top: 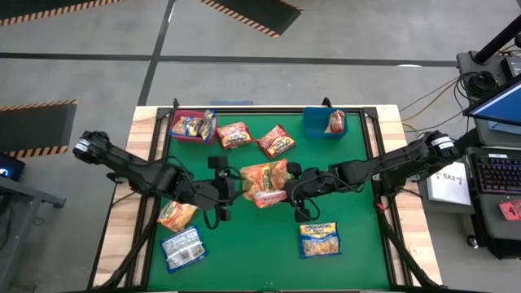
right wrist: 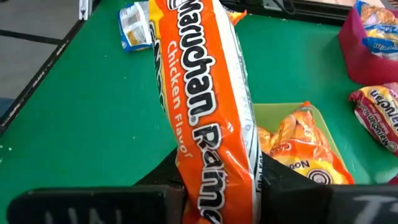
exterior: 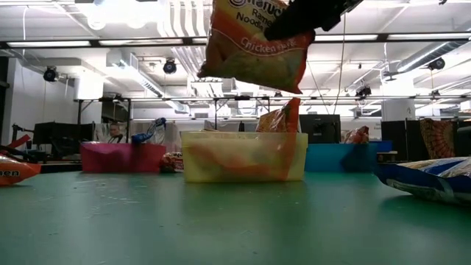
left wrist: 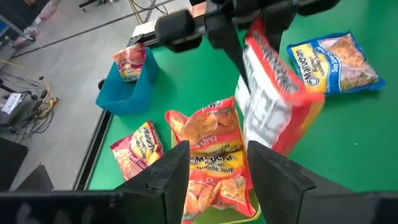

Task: Sort Maruchan noodles
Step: Put the orange noodle pack into the yellow bin

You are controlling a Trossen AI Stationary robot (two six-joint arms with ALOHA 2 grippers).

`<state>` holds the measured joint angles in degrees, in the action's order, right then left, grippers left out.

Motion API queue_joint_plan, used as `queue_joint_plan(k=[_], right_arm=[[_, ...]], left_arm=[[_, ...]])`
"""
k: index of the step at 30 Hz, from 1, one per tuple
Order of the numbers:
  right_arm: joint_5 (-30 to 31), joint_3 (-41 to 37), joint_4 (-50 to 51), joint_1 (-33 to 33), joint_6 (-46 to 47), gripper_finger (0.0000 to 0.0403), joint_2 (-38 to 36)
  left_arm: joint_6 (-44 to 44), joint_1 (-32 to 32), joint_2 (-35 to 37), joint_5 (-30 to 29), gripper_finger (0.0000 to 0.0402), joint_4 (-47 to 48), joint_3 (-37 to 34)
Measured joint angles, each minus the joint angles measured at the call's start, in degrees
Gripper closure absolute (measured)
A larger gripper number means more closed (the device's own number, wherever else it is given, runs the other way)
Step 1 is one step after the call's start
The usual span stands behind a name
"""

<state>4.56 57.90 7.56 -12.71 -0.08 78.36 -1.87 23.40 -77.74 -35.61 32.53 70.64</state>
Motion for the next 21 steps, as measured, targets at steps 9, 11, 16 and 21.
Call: queue_joint_plan(k=[9, 11, 16, 21], right_arm=[[-0.14, -1.29, -1.42, 0.58, 0.95, 0.0333, 0.42], [-0.48, -1.32, -3.0, 1.31, 1.64, 0.0335, 0.49], [-2.42, -1.07, -3.95, 5.33, 3.91, 0.0336, 0.49], [-9.45, -0.08, -5.54, 10.26, 6.13, 0.0336, 1.43]], left_arm=[[2.2, -1.7, 3.99, 0.24, 0.0263, -21.17, -18.12], [4.31, -2.86, 4.28, 0.26, 0.0263, -24.83, -21.02], [11.54, -8.84, 5.47, 3.11, 0.0263, -29.67, -23.29], [17.29, -17.41, 6.5, 14.31, 0.0264, -30.12, -22.96]])
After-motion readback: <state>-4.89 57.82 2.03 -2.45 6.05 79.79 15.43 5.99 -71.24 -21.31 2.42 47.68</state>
